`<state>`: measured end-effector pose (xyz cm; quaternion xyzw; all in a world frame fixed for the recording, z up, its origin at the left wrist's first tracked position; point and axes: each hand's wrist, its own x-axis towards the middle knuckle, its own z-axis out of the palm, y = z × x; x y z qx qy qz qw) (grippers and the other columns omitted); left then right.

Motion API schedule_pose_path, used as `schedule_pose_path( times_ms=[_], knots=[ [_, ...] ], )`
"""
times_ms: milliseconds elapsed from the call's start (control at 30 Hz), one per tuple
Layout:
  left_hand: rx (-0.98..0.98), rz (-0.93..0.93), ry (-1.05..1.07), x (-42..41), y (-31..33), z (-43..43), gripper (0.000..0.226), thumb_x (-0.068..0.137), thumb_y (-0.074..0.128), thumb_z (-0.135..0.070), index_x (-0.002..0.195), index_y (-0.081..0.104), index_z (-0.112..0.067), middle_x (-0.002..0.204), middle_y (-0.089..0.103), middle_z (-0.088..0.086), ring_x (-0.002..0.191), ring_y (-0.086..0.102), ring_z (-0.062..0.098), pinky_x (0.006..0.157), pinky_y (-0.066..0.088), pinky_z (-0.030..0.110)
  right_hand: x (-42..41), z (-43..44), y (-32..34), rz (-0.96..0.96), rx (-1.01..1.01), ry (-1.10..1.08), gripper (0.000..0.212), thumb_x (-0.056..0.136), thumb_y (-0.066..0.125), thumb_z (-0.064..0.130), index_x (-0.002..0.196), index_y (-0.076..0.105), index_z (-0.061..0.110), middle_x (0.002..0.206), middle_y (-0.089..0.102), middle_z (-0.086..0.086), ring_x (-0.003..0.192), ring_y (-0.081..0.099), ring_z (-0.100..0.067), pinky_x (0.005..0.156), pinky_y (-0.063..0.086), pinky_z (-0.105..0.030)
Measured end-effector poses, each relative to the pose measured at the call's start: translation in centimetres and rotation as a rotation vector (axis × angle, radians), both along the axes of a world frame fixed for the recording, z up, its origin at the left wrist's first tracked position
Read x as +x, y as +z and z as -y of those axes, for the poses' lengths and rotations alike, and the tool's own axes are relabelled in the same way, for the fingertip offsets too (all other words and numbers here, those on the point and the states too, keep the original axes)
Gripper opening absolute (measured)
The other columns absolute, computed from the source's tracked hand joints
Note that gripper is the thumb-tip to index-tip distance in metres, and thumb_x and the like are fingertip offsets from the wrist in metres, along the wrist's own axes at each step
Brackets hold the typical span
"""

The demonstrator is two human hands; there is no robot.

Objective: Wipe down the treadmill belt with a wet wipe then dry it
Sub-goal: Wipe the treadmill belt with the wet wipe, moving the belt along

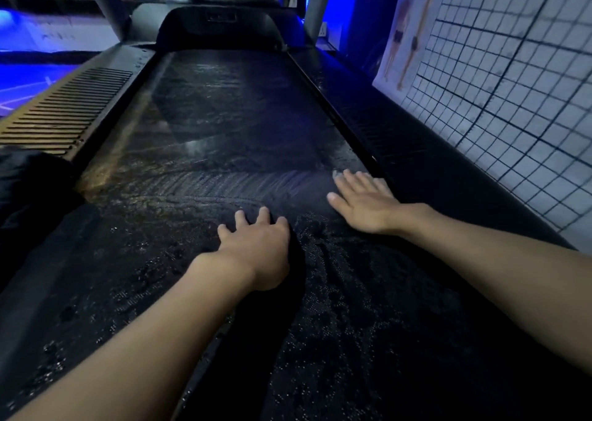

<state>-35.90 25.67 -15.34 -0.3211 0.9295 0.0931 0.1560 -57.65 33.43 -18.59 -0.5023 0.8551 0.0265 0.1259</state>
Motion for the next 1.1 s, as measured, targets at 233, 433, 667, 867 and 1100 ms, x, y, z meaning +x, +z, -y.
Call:
schedule_pose_path(
  times_ms=[233, 433, 667, 867, 1100],
  knots=[
    [0.022, -0.022, -0.014, 0.9, -0.1, -0.5, 0.061, 0.098, 0.039, -0.030, 0.153, 0.015, -0.019, 0.163, -0.002, 0.009, 0.148, -0.001, 0.042, 0.116, 0.011, 0.063, 0.9, -1.7, 0.2, 0.023, -0.053, -0.023, 0.065, 0.102, 0.003, 0.056, 0.158, -0.012, 0.025, 0.165, -0.016, 0.000, 0.151, -0.018, -0.017, 0.121, -0.013, -0.038],
    [0.029, -0.069, -0.069, 2.5, -0.3, -0.4, 0.065, 0.097, 0.042, -0.037, 0.154, 0.014, -0.025, 0.164, 0.001, 0.004, 0.150, 0.001, 0.032, 0.119, 0.013, 0.053, 2.2, -4.0, 0.1, 0.086, -0.015, 0.225, 0.064, 0.099, -0.001, 0.059, 0.156, -0.015, 0.034, 0.164, -0.020, 0.009, 0.148, -0.023, -0.009, 0.122, -0.014, -0.037],
    [-0.012, -0.068, 0.014, 3.9, -0.2, -0.3, 0.073, 0.088, 0.050, -0.056, 0.151, 0.021, -0.034, 0.159, 0.015, 0.016, 0.146, 0.013, 0.040, 0.117, 0.022, 0.052, 7.1, -4.8, 0.2, 0.069, -0.039, 0.422, 0.062, 0.103, 0.009, 0.054, 0.157, -0.013, 0.033, 0.160, -0.020, 0.015, 0.147, -0.023, -0.005, 0.119, -0.016, -0.030],
    [0.015, -0.035, 0.081, 4.5, 0.1, 0.0, 0.089, 0.083, 0.054, -0.065, 0.152, 0.020, -0.022, 0.162, 0.005, 0.013, 0.149, 0.003, 0.033, 0.120, 0.014, 0.050, 7.1, -3.2, 0.2, -0.011, -0.029, 0.323, 0.065, 0.103, 0.009, 0.057, 0.157, -0.013, 0.030, 0.164, -0.017, 0.009, 0.150, -0.020, -0.010, 0.122, -0.013, -0.038],
    [0.042, -0.019, 0.177, 5.2, 0.6, 0.1, 0.093, 0.076, 0.056, -0.075, 0.151, 0.017, -0.035, 0.161, 0.009, 0.003, 0.148, 0.007, 0.032, 0.112, 0.019, 0.063, 7.3, -1.9, 0.4, -0.023, -0.045, 0.262, 0.062, 0.104, 0.010, 0.054, 0.158, -0.011, 0.032, 0.166, -0.012, 0.007, 0.151, -0.016, -0.011, 0.122, -0.012, -0.037]
  ],
)
